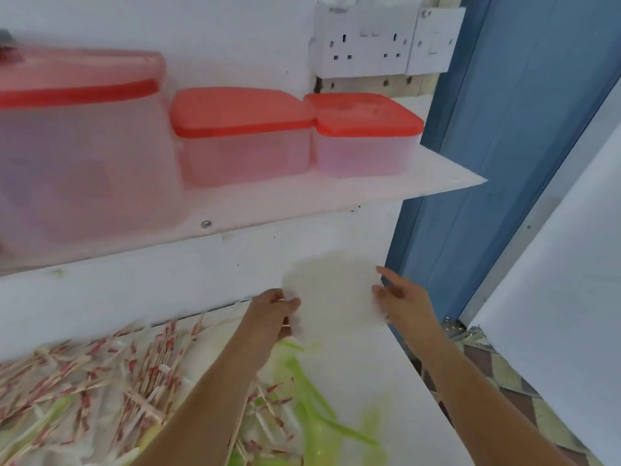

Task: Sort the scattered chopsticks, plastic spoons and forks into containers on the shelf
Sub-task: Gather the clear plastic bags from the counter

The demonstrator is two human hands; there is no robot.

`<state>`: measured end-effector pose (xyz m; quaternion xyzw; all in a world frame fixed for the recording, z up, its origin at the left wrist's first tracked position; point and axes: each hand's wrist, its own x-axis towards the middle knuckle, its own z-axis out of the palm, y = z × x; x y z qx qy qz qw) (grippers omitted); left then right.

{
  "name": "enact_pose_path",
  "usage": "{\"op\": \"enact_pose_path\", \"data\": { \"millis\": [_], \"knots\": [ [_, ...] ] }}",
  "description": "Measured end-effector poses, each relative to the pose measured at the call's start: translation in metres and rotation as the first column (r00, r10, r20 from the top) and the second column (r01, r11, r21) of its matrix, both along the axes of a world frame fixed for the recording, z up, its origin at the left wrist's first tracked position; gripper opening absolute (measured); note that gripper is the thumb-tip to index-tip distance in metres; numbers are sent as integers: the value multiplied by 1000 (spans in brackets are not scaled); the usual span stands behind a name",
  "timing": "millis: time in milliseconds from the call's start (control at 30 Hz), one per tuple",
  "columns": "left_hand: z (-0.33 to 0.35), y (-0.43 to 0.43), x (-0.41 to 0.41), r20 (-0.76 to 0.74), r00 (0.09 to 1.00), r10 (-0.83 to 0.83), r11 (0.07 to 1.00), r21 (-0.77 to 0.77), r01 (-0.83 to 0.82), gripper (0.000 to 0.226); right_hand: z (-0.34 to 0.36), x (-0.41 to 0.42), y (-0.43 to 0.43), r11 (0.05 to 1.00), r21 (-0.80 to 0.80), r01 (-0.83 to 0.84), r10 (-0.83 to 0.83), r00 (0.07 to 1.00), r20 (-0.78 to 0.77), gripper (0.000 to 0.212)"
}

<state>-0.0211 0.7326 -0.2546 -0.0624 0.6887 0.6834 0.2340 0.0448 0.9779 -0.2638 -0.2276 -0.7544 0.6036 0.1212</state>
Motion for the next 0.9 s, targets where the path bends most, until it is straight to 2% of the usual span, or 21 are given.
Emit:
{"op": "enact_pose_path", "data": {
  "millis": [200,300,433,533,633,767,900],
  "knots": [
    [2,48,-81,-85,990,114,963,-235,-132,14,-8,-98,27,987,146,62,-76,993,96,36],
    [-11,57,-102,-49,992,117,935,-332,-127,24,-20,-123,30,961,276,33,-76,987,145,37],
    [-37,63,-118,-103,989,108,847,-511,-145,17,-40,-132,25,921,389,33,-105,981,165,40],
    [-47,65,-124,-124,986,114,829,-535,-163,14,-49,-133,22,872,487,49,-131,982,137,40],
    [-49,67,-125,-136,982,131,839,-513,-183,28,-57,-134,25,849,523,71,-148,983,108,41],
    [-44,70,-122,-158,978,133,795,-573,-200,13,-64,-135,24,776,630,4,-133,979,157,40],
    [-38,68,-120,-133,981,141,783,-592,-193,13,-66,-137,22,726,687,-33,-123,976,177,34]
  ]
}}
